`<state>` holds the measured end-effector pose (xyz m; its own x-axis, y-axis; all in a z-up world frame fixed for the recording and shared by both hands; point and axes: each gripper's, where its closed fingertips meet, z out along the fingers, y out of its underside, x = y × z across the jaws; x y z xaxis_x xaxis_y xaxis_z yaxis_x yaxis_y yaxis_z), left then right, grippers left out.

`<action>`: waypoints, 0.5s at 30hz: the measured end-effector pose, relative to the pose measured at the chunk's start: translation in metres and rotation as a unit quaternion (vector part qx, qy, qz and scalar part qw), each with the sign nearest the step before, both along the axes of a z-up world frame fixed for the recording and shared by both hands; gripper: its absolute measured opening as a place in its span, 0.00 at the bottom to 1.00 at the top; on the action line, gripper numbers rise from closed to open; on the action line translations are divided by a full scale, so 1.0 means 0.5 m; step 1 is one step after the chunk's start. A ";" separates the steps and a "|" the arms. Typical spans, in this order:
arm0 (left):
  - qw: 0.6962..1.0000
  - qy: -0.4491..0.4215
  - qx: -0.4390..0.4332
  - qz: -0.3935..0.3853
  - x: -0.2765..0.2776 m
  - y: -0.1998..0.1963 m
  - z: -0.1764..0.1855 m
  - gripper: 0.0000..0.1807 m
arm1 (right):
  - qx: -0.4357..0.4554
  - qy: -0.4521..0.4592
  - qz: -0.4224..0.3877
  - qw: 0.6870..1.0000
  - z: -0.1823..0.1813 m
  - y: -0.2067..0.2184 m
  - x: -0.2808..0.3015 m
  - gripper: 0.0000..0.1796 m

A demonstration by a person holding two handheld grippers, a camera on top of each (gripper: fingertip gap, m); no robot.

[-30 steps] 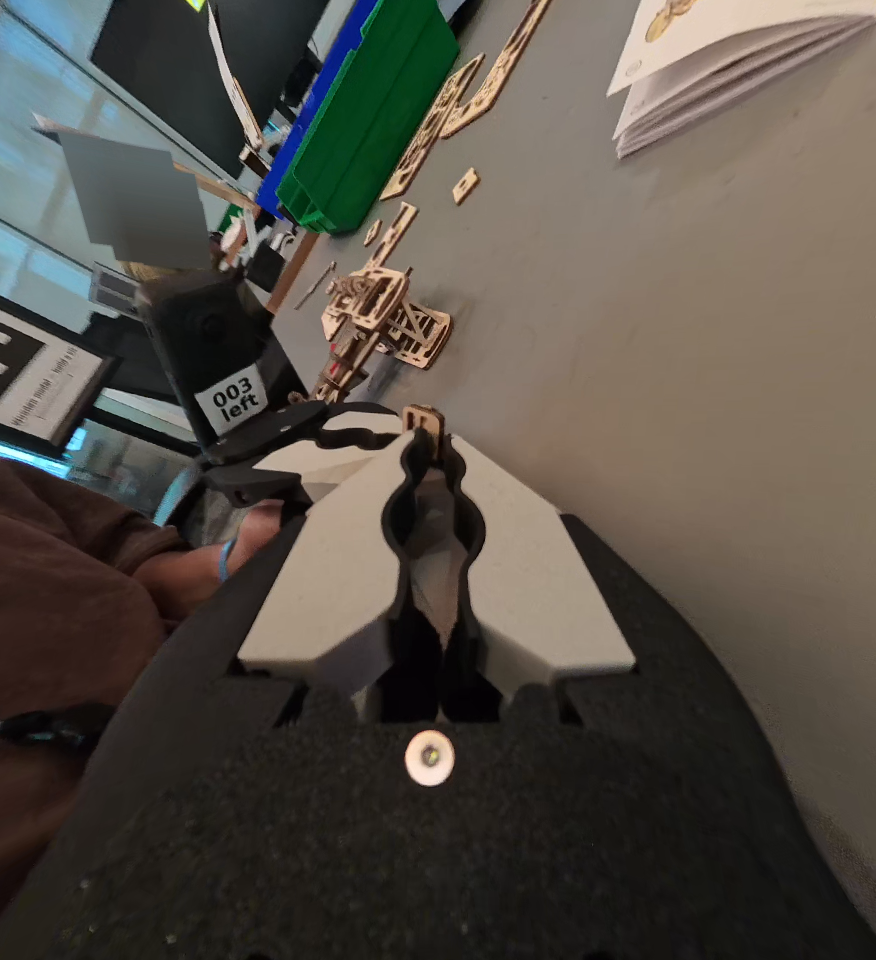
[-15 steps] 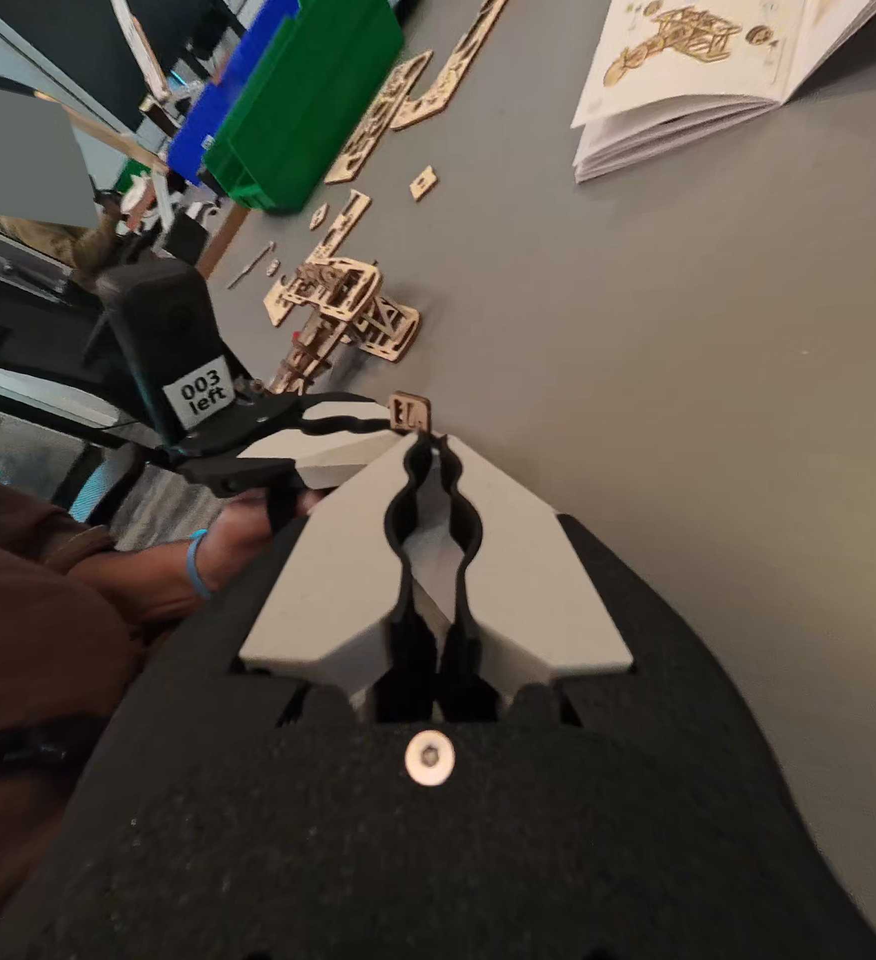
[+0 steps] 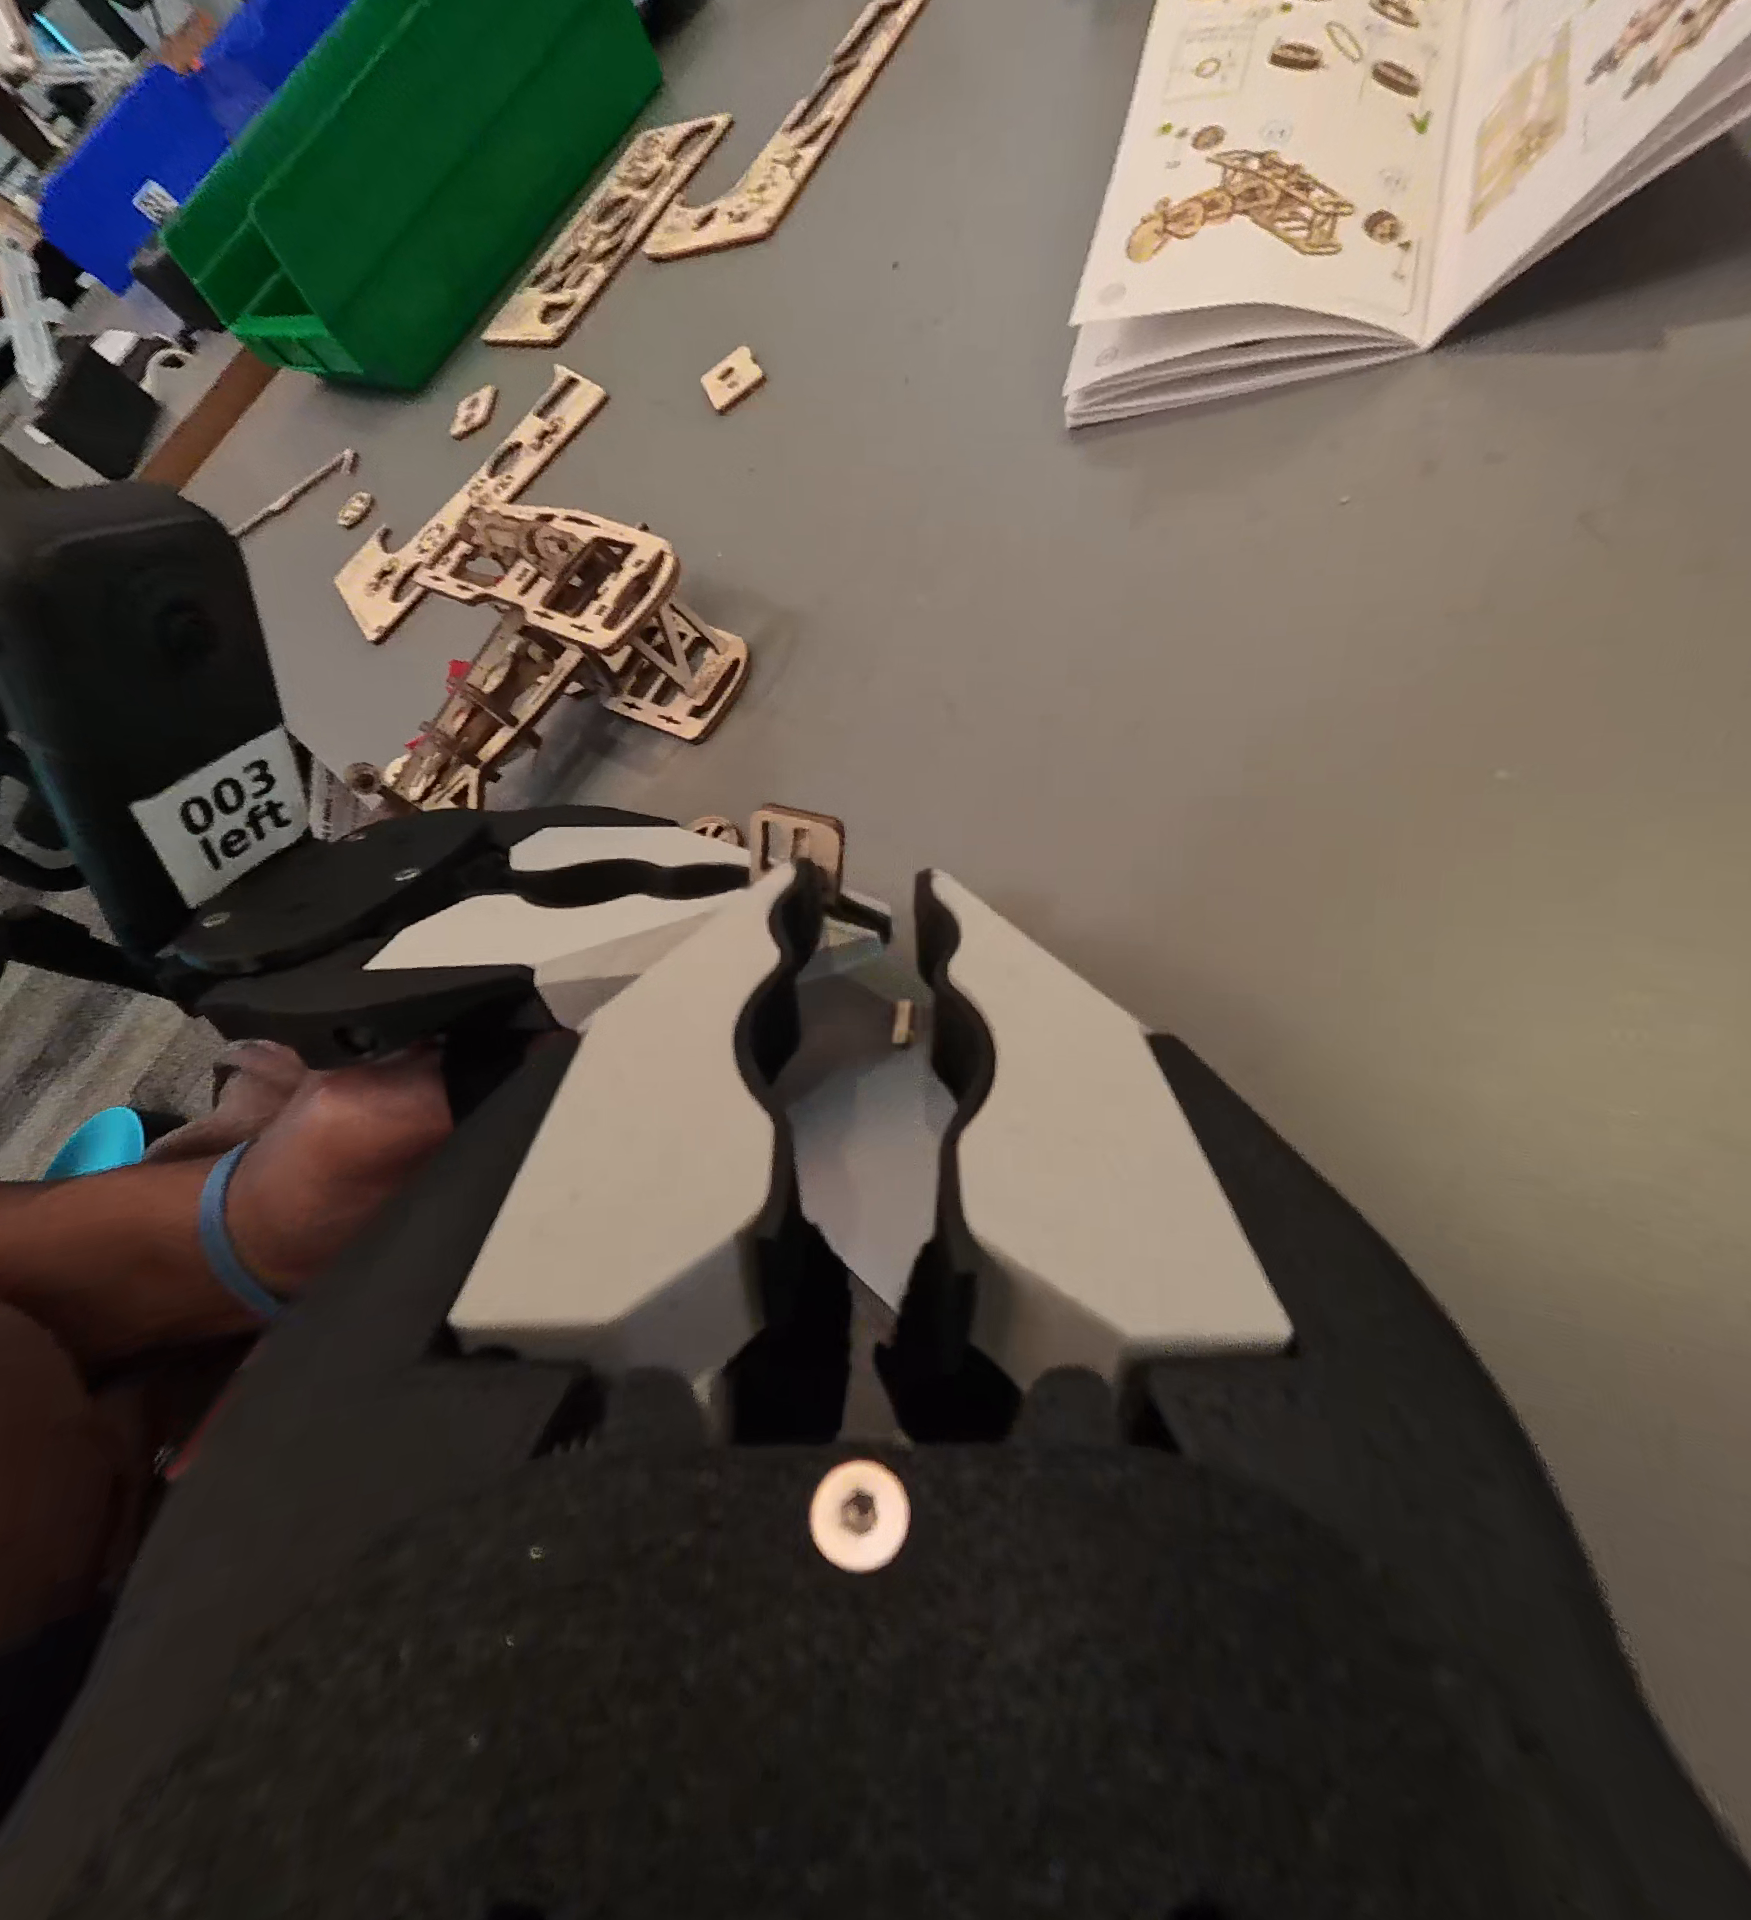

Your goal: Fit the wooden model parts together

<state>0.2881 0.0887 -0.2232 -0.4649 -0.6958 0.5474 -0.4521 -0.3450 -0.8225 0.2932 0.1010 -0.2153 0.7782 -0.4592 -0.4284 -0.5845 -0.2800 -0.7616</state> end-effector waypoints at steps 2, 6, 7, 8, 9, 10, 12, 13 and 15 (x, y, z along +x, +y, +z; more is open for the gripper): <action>1.000 0.001 0.000 0.001 0.000 0.001 0.000 0.01 | 0.007 -0.002 0.001 1.000 0.002 0.005 -0.004 0.07; 1.000 -0.013 0.015 0.006 -0.002 0.001 0.000 0.01 | 0.028 0.008 0.003 1.000 0.006 0.009 -0.011 0.04; 1.000 -0.016 0.019 0.005 -0.003 0.001 0.000 0.01 | 0.039 0.017 0.006 0.999 0.008 0.010 -0.014 0.01; 1.000 -0.017 0.019 0.003 -0.004 0.000 0.001 0.01 | 0.047 0.026 0.009 0.999 0.010 0.011 -0.016 0.00; 1.000 -0.018 0.021 0.001 -0.005 -0.001 0.000 0.01 | 0.052 0.036 0.009 0.998 0.009 0.010 -0.016 0.00; 1.000 -0.018 0.023 0.000 -0.005 -0.001 0.000 0.01 | 0.059 0.045 0.010 0.997 0.009 0.011 -0.017 0.00; 0.999 -0.020 0.027 -0.004 -0.008 -0.002 0.000 0.01 | 0.061 0.053 0.020 0.997 0.008 0.010 -0.019 0.00; 0.999 -0.022 0.031 -0.005 -0.008 -0.003 -0.001 0.02 | 0.056 0.055 0.023 0.997 0.008 0.009 -0.019 0.00; 0.999 -0.024 0.036 -0.006 -0.009 -0.004 -0.001 0.02 | 0.032 0.052 0.034 0.998 0.007 0.009 -0.020 0.01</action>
